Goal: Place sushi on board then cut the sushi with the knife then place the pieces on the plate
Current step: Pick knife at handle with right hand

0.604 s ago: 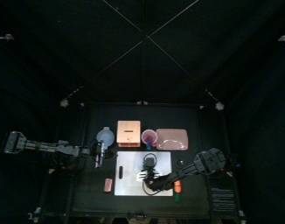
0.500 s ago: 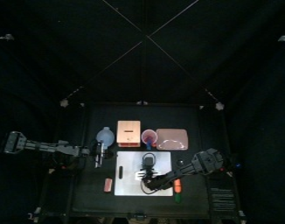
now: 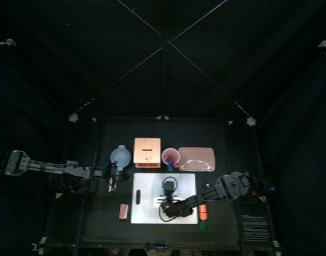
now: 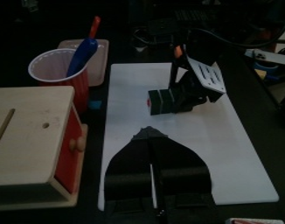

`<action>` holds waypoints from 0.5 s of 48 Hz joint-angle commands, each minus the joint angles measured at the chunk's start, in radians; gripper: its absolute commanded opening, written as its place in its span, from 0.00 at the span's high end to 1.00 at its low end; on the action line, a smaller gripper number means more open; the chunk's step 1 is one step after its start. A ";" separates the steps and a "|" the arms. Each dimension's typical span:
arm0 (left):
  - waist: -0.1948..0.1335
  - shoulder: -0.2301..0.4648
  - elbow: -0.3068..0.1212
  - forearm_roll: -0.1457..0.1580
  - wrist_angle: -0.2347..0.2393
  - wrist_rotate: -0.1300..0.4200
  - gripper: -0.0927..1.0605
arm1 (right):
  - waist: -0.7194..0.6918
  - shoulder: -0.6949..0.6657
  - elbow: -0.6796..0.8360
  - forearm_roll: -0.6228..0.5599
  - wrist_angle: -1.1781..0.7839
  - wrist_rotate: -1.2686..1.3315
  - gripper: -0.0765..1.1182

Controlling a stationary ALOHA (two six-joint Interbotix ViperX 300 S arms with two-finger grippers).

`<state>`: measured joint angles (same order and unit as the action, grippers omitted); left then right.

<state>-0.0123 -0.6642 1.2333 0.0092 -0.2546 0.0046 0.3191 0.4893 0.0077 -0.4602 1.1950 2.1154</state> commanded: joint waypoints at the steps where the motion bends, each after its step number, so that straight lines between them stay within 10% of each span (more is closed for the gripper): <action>1: 0.003 0.000 -0.012 0.002 0.002 0.000 0.94 | -0.008 -0.075 -0.014 -0.021 0.006 -0.002 0.23; 24: 0.003 -0.005 -0.017 -0.002 0.003 -0.005 0.94 | 0.008 -0.215 -0.035 -0.130 0.034 -0.181 0.23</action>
<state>-0.0107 -0.6673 1.2349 0.0092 -0.2470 0.0031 0.3252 0.3590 -0.0015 -0.5860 1.2226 1.9865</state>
